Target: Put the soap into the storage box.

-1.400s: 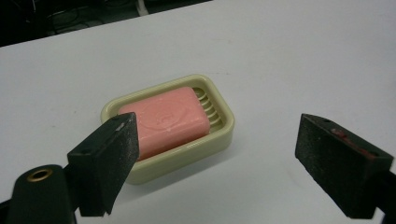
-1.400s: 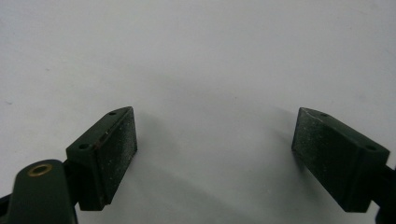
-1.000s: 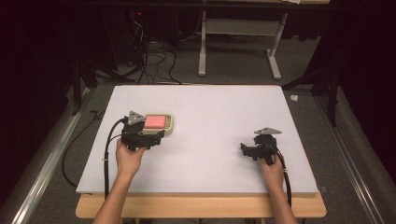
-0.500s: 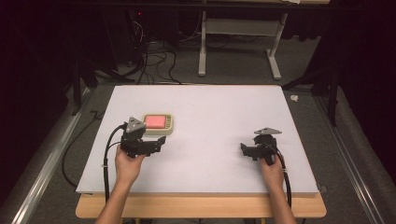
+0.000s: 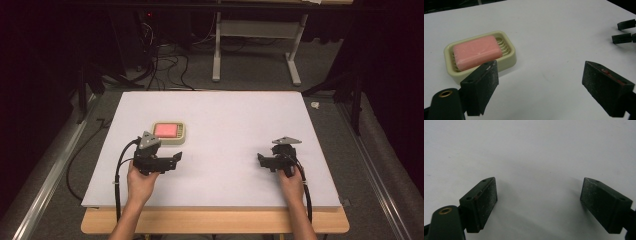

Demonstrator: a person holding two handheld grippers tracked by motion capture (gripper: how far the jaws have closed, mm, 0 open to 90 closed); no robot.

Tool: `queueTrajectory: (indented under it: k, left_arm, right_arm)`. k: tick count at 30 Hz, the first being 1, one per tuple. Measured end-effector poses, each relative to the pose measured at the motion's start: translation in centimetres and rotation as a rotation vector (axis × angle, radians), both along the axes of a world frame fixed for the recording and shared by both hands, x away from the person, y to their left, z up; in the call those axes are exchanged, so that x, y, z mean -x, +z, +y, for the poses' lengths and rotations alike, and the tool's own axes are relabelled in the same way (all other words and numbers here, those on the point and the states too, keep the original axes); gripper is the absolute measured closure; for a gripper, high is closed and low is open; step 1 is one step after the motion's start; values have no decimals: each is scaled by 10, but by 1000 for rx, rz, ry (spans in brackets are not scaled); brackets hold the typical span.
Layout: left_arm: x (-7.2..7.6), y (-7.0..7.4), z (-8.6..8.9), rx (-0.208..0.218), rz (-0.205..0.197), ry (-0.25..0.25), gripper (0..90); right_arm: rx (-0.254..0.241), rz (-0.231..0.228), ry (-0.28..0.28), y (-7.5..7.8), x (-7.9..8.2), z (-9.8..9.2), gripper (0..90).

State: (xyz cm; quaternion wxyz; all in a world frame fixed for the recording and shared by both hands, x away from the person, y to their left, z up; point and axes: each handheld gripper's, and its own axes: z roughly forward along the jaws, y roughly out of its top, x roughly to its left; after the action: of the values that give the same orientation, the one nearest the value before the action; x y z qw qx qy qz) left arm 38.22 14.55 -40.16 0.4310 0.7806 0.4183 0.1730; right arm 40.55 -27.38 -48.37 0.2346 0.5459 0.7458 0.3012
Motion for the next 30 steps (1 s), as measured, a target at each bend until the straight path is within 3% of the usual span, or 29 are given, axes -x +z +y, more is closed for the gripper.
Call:
queueTrajectory:
  k: [22, 30]
  left_arm:
    - [0, -19, -31, -38, 29, -70, 146]
    - [-4, -30, -41, -59, 59, -95, 146]
  right_arm:
    - [0, 0, 0, 0, 0, 0, 147]
    - [1, 0, 0, 0, 0, 0, 146]
